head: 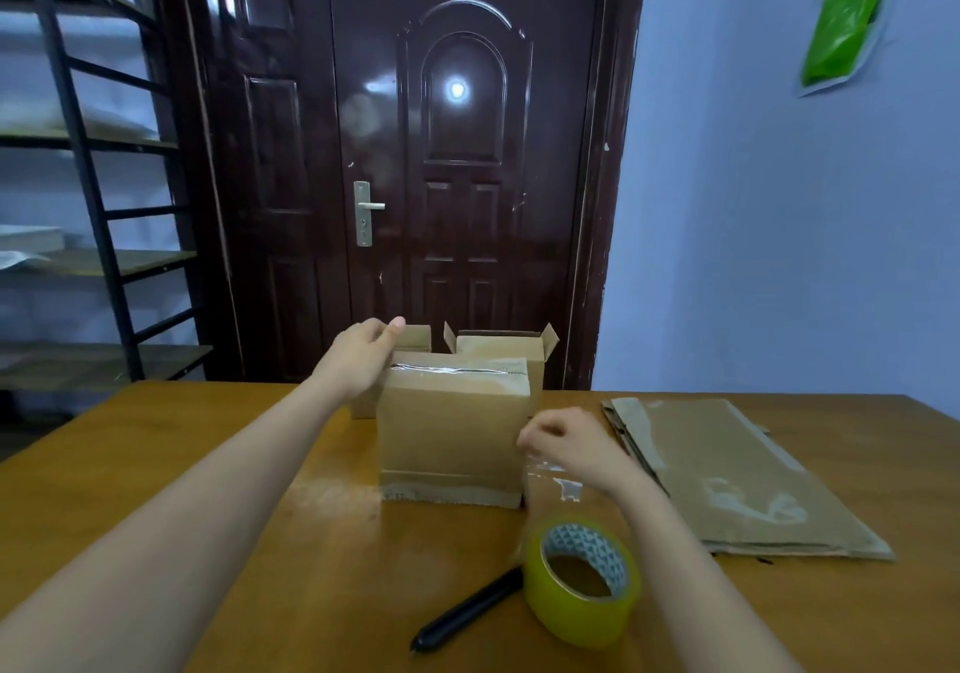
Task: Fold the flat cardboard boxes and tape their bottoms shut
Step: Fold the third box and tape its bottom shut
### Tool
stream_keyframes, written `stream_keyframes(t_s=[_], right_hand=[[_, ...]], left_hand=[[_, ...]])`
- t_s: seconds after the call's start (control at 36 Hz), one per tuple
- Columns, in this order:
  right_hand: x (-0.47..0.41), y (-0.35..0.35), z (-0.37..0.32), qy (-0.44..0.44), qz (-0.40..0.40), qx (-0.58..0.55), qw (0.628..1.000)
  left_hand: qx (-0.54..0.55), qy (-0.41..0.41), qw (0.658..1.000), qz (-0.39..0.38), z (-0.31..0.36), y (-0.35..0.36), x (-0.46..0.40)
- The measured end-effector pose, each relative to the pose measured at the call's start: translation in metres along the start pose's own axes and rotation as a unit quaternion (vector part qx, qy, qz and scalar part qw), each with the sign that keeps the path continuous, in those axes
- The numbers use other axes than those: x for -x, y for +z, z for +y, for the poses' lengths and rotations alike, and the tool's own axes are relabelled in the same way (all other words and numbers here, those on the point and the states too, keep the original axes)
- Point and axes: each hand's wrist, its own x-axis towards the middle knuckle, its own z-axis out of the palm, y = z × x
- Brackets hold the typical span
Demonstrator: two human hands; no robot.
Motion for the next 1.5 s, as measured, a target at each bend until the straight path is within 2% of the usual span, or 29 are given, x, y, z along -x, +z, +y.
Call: stream_keyframes(t_s=[0.14, 0.22, 0.31, 0.39, 0.47, 0.56, 0.64, 0.78, 0.86, 0.97, 1.22, 1.39, 1.5], right_hand=[[-0.023, -0.024, -0.004, 0.031, 0.228, -0.083, 0.97], [-0.039, -0.027, -0.001, 0.088, 0.285, -0.098, 0.949], [-0.048, -0.024, -0.004, 0.158, 0.259, -0.122, 0.945], [-0.054, -0.016, -0.009, 0.244, 0.172, -0.208, 0.932], [-0.058, -0.007, -0.014, 0.268, 0.08, -0.26, 0.924], [-0.059, 0.002, -0.023, 0.285, 0.017, -0.293, 0.912], [-0.063, 0.007, -0.028, 0.288, 0.024, -0.3, 0.909], [-0.068, -0.003, -0.035, 0.256, 0.001, -0.229, 0.939], [-0.067, -0.007, -0.043, 0.243, 0.006, -0.193, 0.951], [-0.065, -0.007, -0.046, 0.217, 0.062, -0.16, 0.961], [-0.049, -0.015, -0.038, 0.13, 0.065, -0.16, 0.976], [-0.037, -0.039, -0.048, 0.054, 0.076, -0.168, 0.981], [-0.036, -0.051, -0.059, 0.02, 0.121, -0.248, 0.961]], left_hand=[[0.027, -0.058, 0.997, 0.033, -0.009, -0.002, -0.001], [0.043, -0.105, 0.993, 0.037, -0.012, -0.002, -0.002], [0.062, -0.148, 0.987, 0.021, -0.012, 0.002, -0.001], [0.09, -0.183, 0.979, -0.015, -0.007, 0.01, 0.0], [0.132, -0.205, 0.968, -0.056, 0.003, 0.019, 0.003], [0.118, -0.198, 0.971, -0.055, 0.008, 0.026, 0.005], [0.071, -0.181, 0.981, -0.025, 0.009, 0.029, 0.005], [-0.024, -0.156, 0.987, 0.006, 0.009, 0.03, 0.01], [-0.026, -0.174, 0.984, 0.019, 0.016, 0.032, 0.01], [-0.02, -0.178, 0.983, 0.043, 0.031, 0.037, 0.013], [-0.055, -0.096, 0.991, 0.081, 0.043, 0.036, 0.026], [0.033, -0.021, 0.986, 0.161, 0.041, 0.027, 0.025], [0.159, 0.043, 0.975, 0.151, 0.041, 0.02, 0.024]])
